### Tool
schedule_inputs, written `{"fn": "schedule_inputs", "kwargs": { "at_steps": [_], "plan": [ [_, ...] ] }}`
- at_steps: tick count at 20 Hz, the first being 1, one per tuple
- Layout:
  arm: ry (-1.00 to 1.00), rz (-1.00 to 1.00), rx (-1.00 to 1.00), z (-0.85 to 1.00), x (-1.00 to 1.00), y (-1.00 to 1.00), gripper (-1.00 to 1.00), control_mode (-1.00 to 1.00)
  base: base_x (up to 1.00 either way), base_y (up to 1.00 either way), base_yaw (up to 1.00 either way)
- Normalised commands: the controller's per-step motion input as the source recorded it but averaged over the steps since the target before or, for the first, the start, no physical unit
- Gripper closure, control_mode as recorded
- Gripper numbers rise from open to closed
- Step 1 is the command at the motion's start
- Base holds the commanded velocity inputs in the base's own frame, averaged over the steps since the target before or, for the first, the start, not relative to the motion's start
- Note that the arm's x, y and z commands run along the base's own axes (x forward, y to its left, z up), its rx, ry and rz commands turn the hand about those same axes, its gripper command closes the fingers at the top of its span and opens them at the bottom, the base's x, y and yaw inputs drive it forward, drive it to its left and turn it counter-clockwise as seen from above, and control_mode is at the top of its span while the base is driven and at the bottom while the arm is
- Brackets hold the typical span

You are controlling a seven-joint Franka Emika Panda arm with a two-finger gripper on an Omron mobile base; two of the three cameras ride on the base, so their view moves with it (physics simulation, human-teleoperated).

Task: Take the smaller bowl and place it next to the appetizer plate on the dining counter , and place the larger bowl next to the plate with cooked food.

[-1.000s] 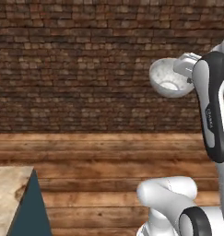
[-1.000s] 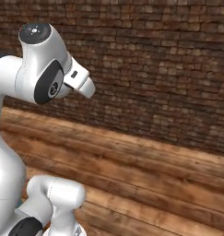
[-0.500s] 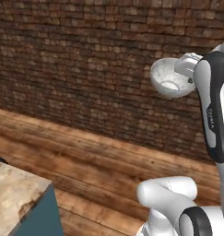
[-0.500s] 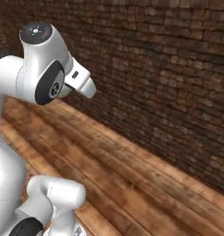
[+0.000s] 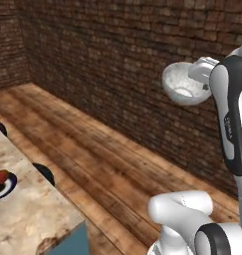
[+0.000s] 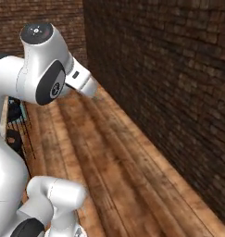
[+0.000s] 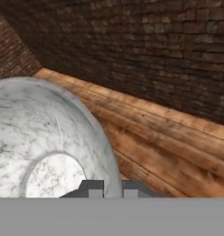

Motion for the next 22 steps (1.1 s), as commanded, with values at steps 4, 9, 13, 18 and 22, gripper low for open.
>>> {"fn": "schedule_inputs", "kwargs": {
  "at_steps": [4, 9, 13, 18, 22],
  "plan": [
    [0.0, 0.0, 0.0, 0.0, 0.0, 0.0, 1.0, 1.0, 1.0, 0.0, 0.6],
    [0.0, 0.0, 0.0, 0.0, 0.0, 0.0, 1.0, 1.0, 0.94, 0.0, 0.63],
    [0.0, 0.0, 0.0, 0.0, 0.0, 0.0, 1.0, 1.0, 0.75, 0.0, 0.63],
    [0.0, 0.0, 0.0, 0.0, 0.0, 0.0, 1.0, 1.0, 0.49, -0.06, 0.59],
    [0.0, 0.0, 0.0, 0.0, 0.0, 0.0, 1.0, 1.0, 0.23, -0.24, 0.56]
  ]
}}
